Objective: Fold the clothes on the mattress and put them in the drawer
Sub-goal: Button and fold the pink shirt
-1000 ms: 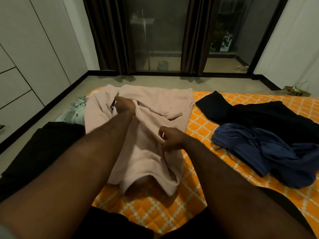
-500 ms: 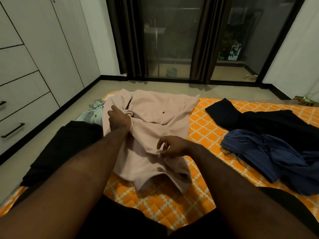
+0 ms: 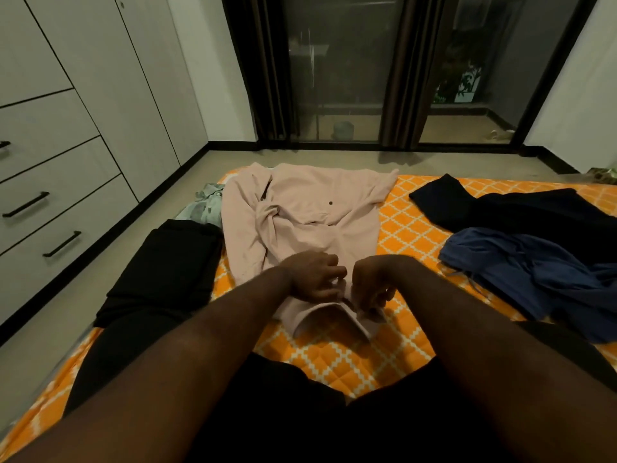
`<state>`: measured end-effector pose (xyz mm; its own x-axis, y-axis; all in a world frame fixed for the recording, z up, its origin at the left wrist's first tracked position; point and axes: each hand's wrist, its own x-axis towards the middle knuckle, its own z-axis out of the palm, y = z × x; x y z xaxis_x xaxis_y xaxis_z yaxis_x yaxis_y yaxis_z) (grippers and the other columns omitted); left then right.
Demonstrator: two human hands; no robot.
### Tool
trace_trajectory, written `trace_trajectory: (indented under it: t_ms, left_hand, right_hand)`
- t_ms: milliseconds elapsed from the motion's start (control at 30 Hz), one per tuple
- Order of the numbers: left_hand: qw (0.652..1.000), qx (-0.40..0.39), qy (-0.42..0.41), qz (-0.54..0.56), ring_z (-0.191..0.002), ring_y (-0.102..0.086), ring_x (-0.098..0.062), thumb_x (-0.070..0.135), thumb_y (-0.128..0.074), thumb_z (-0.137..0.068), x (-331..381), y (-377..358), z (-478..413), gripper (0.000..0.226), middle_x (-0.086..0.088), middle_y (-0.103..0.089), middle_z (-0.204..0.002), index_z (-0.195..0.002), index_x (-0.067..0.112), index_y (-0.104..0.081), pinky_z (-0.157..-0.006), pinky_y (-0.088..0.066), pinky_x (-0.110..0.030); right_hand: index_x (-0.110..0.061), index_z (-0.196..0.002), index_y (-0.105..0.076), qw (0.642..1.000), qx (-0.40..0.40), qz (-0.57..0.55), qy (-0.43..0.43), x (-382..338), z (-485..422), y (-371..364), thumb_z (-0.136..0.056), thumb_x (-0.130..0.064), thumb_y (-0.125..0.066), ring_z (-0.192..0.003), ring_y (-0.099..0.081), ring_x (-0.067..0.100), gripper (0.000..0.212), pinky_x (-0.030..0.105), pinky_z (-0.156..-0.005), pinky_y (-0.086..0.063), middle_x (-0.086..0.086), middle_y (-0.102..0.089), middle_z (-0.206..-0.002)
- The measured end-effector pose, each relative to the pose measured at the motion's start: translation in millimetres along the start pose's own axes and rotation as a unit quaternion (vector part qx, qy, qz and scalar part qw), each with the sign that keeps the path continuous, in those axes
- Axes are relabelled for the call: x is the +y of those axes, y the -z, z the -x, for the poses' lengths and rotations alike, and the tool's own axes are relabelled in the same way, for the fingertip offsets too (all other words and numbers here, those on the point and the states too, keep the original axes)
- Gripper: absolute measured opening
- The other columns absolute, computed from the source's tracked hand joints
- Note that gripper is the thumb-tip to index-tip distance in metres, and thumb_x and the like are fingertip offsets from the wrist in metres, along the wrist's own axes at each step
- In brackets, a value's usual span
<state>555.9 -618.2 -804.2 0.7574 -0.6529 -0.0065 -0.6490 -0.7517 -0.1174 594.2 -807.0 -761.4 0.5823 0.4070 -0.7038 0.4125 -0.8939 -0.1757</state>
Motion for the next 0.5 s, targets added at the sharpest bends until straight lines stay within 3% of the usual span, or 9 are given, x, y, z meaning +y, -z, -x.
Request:
trace_trajectory:
  t_ms: [133,233,300,367,433,500]
  left_hand:
    - [0.997,-0.031,0.052,-0.039,-0.087,-0.058,-0.024,0.041,-0.056,-0.097,5.7,-4.0,7.0,0.035,-0.007,-0.056,-0.104,-0.125,0.021,-0.052,-0.066,-0.048,-0.034]
    - [0.995,-0.009,0.084,-0.045,-0.088,-0.057,-0.024,0.029,-0.058,-0.096,5.6,-9.2,10.9,0.028,-0.009,-0.057,-0.103,-0.122,0.019,-0.055,-0.065,-0.043,-0.033]
    - [0.996,-0.004,0.07,-0.047,-0.085,-0.054,-0.021,0.033,-0.06,-0.095,2.1,-6.6,12.9,0.029,-0.007,-0.056,-0.103,-0.121,0.019,-0.058,-0.067,-0.046,-0.032]
    - [0.999,-0.018,0.031,-0.027,-0.081,-0.05,-0.017,0.041,-0.058,-0.095,0.3,-0.5,13.1,0.028,-0.005,-0.054,-0.099,-0.111,0.019,-0.064,-0.066,-0.045,-0.032]
    - [0.999,-0.041,0.001,-0.001,-0.076,-0.048,-0.016,0.048,-0.054,-0.095,-2.3,5.3,11.6,0.032,-0.003,-0.054,-0.093,-0.095,0.018,-0.067,-0.065,-0.045,-0.031]
    - [0.999,-0.042,0.004,0.02,-0.074,-0.049,-0.017,0.052,-0.045,-0.094,-7.9,10.6,7.0,0.041,-0.003,-0.054,-0.091,-0.087,0.018,-0.065,-0.065,-0.045,-0.032]
  right_hand:
    - [-0.005,-0.094,-0.074,0.993,-0.012,0.116,-0.032,-11.5,3.3,-9.4,-0.082,-0.01,-0.083,-0.058,-0.063,0.014,0.016,0.026,-0.055,-0.053,0.001,-0.067,-0.063]
    - [0.002,-0.116,-0.072,0.99,-0.024,0.133,-0.043,-8.5,1.1,-14.6,-0.086,-0.004,-0.079,-0.075,-0.065,0.019,0.032,0.029,-0.072,-0.056,0.003,-0.063,-0.076]
    - [0.002,-0.118,-0.072,0.99,-0.041,0.125,-0.047,-5.8,-3.7,-15.4,-0.085,-0.003,-0.079,-0.074,-0.064,0.019,0.033,0.033,-0.077,-0.056,0.003,-0.065,-0.077]
    - [-0.003,-0.105,-0.074,0.989,-0.083,0.112,-0.05,-6.3,-5.8,-15.9,-0.086,-0.003,-0.077,-0.07,-0.063,0.017,0.019,0.033,-0.077,-0.055,0.0,-0.068,-0.068]
    - [-0.01,-0.089,-0.072,0.986,-0.132,0.091,-0.039,-7.7,-5.7,-15.6,-0.09,-0.003,-0.072,-0.069,-0.061,0.014,0.007,0.028,-0.071,-0.053,-0.006,-0.068,-0.057]
    - [-0.009,-0.095,-0.071,0.984,-0.175,0.02,-0.04,-5.9,-5.7,-8.2,-0.096,-0.007,-0.066,-0.071,-0.064,0.012,0.005,0.023,-0.064,-0.053,-0.006,-0.072,-0.066]
